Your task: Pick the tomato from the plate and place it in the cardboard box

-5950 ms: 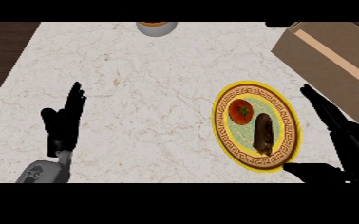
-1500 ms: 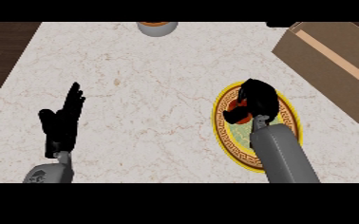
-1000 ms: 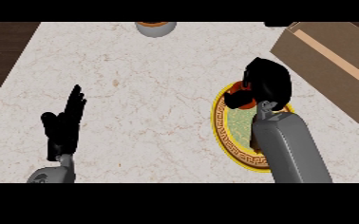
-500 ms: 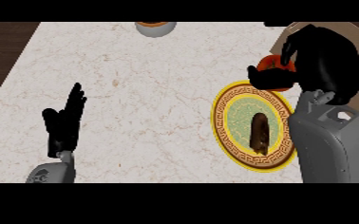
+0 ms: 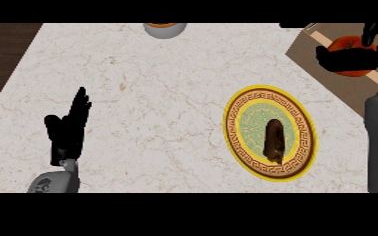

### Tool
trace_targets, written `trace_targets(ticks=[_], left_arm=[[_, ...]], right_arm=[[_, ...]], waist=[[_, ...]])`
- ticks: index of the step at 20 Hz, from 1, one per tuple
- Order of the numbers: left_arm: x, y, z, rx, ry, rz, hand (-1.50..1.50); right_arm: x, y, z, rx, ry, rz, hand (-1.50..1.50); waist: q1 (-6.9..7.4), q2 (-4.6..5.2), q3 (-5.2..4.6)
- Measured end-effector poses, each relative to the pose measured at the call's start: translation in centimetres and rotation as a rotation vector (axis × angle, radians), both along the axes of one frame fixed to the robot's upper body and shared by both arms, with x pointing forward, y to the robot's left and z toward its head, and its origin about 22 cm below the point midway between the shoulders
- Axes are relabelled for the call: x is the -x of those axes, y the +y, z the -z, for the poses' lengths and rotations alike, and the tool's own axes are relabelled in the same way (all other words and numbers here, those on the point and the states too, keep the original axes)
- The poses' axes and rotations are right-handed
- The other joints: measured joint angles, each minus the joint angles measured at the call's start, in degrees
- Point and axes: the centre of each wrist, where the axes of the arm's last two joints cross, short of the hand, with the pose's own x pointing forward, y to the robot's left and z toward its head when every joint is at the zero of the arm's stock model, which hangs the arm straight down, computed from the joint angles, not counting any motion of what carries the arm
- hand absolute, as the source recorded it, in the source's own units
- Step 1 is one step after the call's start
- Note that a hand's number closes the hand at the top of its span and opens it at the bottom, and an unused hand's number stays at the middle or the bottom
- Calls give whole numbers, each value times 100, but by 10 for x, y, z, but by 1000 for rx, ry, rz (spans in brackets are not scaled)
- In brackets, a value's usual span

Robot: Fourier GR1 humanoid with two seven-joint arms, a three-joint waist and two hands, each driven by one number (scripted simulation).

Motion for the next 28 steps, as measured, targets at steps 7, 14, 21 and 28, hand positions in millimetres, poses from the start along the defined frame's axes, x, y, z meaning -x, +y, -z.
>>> trace_targets(ticks=[7, 14, 21, 28], left_arm=[[-3, -8, -1, -6, 2, 1, 0], [-9, -8, -8, -5, -1, 16, 0], [-8, -12, -4, -3, -7, 35, 0], [-10, -11, -11, -1, -17, 46, 0]], right_arm=[[-33, -71, 13, -53, -44, 14, 150], [-65, -131, 36, -85, -51, 15, 150], [-75, -173, 74, -98, -14, 93, -150], [-66, -203, 102, -281, -42, 83, -150]], waist=[[44, 18, 3], [117, 47, 8], [211, 85, 13], [278, 124, 26]])
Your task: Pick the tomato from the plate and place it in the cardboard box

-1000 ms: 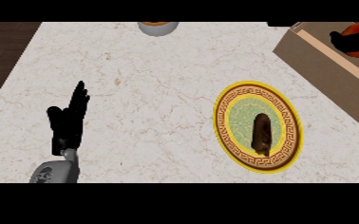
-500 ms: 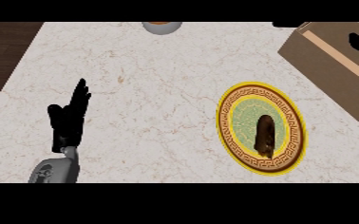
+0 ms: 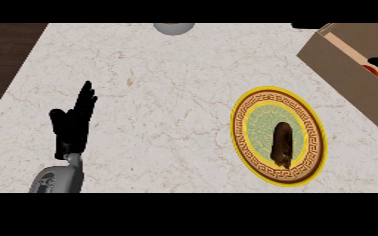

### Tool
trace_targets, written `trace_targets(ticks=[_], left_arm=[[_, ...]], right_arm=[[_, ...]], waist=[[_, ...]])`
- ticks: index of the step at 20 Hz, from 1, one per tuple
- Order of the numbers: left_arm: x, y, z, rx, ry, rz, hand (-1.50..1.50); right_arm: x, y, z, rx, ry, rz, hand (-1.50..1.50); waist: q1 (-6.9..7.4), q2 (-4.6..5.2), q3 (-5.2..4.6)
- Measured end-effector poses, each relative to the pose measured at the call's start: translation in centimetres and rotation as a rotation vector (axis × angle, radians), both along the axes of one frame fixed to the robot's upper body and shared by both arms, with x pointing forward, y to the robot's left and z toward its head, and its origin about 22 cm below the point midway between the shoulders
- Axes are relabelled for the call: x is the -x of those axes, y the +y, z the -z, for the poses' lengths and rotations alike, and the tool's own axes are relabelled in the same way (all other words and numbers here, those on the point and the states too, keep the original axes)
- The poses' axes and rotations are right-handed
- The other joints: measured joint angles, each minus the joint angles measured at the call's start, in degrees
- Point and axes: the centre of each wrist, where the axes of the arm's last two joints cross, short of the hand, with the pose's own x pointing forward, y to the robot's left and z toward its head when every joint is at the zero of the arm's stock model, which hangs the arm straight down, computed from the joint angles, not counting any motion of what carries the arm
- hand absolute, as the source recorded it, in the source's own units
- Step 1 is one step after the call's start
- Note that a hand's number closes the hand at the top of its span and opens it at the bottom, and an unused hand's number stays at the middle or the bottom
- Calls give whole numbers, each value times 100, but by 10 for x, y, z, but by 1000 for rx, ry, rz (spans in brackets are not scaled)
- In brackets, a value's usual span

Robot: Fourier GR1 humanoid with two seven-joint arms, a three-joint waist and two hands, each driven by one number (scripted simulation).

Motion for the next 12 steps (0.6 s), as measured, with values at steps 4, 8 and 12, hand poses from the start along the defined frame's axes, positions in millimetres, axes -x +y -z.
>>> trace_targets(ticks=[4, 8, 12], left_arm=[[1, -1, 5, -1, -1, -8, 0], [3, -2, 9, -3, 5, -10, 0], [3, 7, 5, -2, 9, -19, 0]], right_arm=[[6, -9, 8, -82, -116, -66, -150], [8, -13, 9, -212, -279, -121, -150], [17, -29, 6, -338, -414, -128, -150]], waist=[[-26, -1, 5], [-77, -25, 4], [-110, -43, -2]])
